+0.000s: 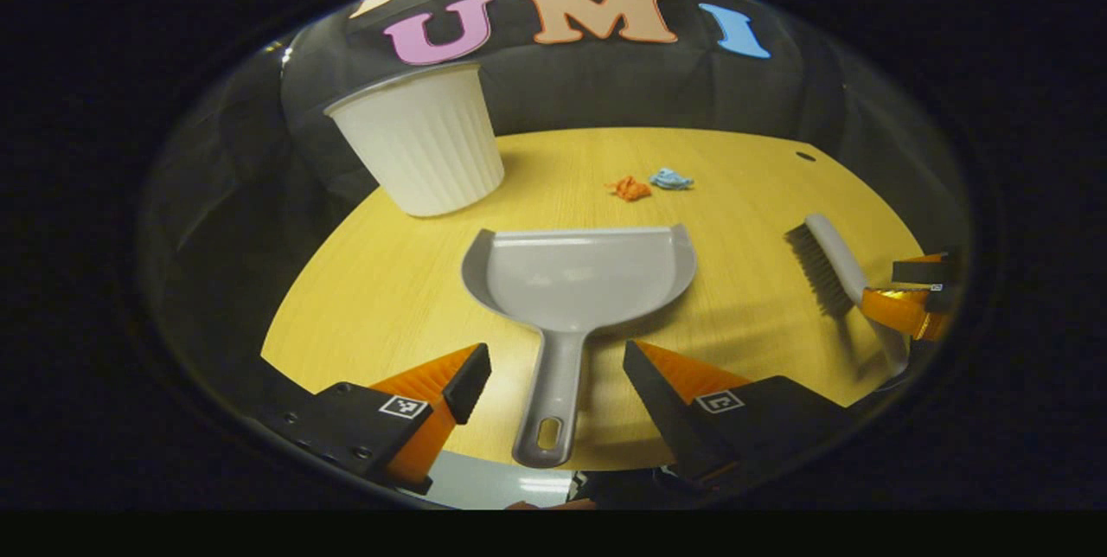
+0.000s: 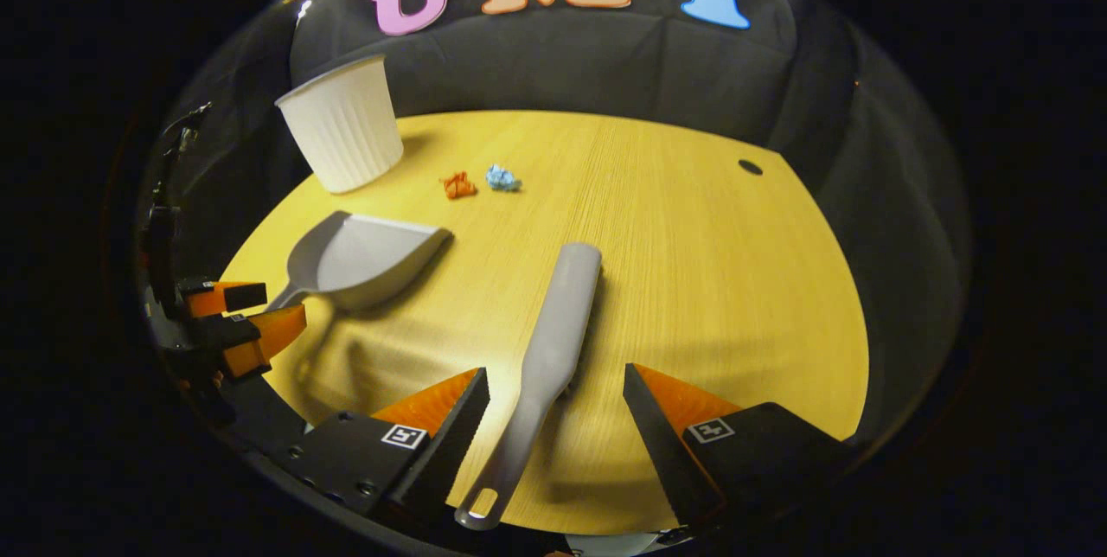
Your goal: Pick up the small broom and dustpan from the desktop, sweep the trash into the dustpan with the broom, and then empty the trash into the garbage bin.
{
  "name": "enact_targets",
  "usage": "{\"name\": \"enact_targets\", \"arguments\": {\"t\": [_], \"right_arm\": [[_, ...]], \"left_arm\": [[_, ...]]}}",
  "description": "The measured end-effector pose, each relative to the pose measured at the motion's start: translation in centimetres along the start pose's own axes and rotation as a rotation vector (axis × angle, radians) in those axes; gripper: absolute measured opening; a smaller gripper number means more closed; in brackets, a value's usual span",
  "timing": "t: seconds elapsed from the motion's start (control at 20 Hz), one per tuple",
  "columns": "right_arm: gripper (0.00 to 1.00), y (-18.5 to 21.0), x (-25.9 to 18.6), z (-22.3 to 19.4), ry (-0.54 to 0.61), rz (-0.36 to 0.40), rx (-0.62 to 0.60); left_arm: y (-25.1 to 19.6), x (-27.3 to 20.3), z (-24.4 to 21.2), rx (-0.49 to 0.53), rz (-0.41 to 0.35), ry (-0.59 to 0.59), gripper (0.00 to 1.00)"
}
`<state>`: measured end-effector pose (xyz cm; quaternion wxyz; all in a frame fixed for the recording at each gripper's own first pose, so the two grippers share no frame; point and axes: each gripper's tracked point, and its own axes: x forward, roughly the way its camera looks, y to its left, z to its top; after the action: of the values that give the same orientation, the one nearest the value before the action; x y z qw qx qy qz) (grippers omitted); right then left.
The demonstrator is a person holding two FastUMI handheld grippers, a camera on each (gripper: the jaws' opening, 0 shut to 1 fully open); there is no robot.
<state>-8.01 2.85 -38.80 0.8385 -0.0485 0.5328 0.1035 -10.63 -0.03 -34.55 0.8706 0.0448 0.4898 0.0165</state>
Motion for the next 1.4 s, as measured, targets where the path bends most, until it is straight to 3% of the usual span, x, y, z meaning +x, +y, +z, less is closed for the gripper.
{"name": "enact_targets", "arguments": {"t": [0.25, 0.35, 0.5, 0.6, 0.65, 0.7, 0.85, 1.1, 1.4], "right_arm": [[0.9, 0.3, 1.6, -1.8, 0.098, 0.007, 0.0], [0.81, 0.4, 2.2, -2.3, 0.132, 0.012, -0.004], [0.57, 0.3, 2.7, -2.9, 0.172, 0.003, -0.031], [0.41, -0.8, 2.5, -2.8, 0.171, -0.03, -0.053], [0.32, -0.7, 2.4, -3.0, 0.185, -0.017, -0.062], [0.23, -0.9, 2.1, -3.3, 0.196, -0.017, -0.067], [0.2, -0.9, 1.9, -3.0, 0.201, 0.019, -0.078], [0.16, -2.7, 1.7, 0.3, 0.096, 0.002, -0.08], [0.16, -5.5, 5.9, 9.9, 0.013, -0.05, -0.177]], "left_arm": [[0.0, 1.0, -1.7, 0.081, -0.007, 0.073, 0.92], [0.0, 1.2, -1.9, 0.114, -0.013, 0.081, 0.85], [-0.4, 1.9, -2.7, 0.137, -0.024, 0.111, 0.73], [-0.4, 2.1, -2.9, 0.147, -0.023, 0.123, 0.55], [-0.4, 2.4, -2.8, 0.148, -0.019, 0.124, 0.41], [-0.3, 2.4, -2.9, 0.152, -0.018, 0.13, 0.34], [0.1, 2.3, -3.0, 0.175, -0.017, 0.154, 0.31], [-0.5, 2.6, -1.0, 0.157, -0.068, 0.094, 0.27], [0.1, 4.3, 2.0, 0.287, -0.084, 0.054, 0.26]]}}
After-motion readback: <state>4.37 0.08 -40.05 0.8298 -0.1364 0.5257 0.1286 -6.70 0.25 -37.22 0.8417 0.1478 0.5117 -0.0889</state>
